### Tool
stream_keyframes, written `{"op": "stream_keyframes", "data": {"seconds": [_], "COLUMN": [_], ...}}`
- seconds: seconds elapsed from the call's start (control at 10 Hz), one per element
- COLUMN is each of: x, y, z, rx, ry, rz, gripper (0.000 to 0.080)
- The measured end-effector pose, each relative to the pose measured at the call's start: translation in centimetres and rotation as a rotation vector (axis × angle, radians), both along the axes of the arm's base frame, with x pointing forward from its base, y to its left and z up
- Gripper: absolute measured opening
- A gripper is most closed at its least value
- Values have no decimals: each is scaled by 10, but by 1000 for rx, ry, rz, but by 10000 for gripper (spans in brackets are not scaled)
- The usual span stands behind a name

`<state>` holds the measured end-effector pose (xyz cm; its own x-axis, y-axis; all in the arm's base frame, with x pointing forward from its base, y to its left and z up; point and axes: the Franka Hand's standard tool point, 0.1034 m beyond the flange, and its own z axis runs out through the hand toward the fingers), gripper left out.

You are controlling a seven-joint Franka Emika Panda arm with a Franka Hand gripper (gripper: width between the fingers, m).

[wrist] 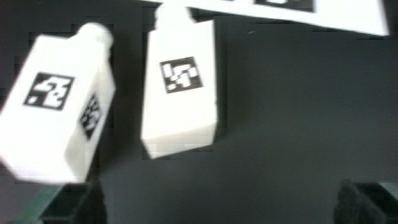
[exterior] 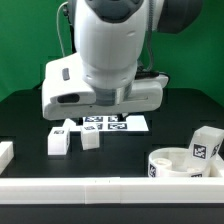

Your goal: Assemble stool

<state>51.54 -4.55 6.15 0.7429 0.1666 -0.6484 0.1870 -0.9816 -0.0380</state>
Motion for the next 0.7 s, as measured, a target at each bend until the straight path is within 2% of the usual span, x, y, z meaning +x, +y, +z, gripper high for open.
{"op": "stream_keyframes", "data": {"seconds": [0.1,0.2,0.6,0.7], "x": [-6,-11,-12,-18], "y": [-3,-6,-4,-4], "z": [-3,-7,-8,-8], "rx": [32,39,36,18], "ry": [-24,-21,5,70], "rz": [67,69,72,62], "gripper": [650,650,650,650]}}
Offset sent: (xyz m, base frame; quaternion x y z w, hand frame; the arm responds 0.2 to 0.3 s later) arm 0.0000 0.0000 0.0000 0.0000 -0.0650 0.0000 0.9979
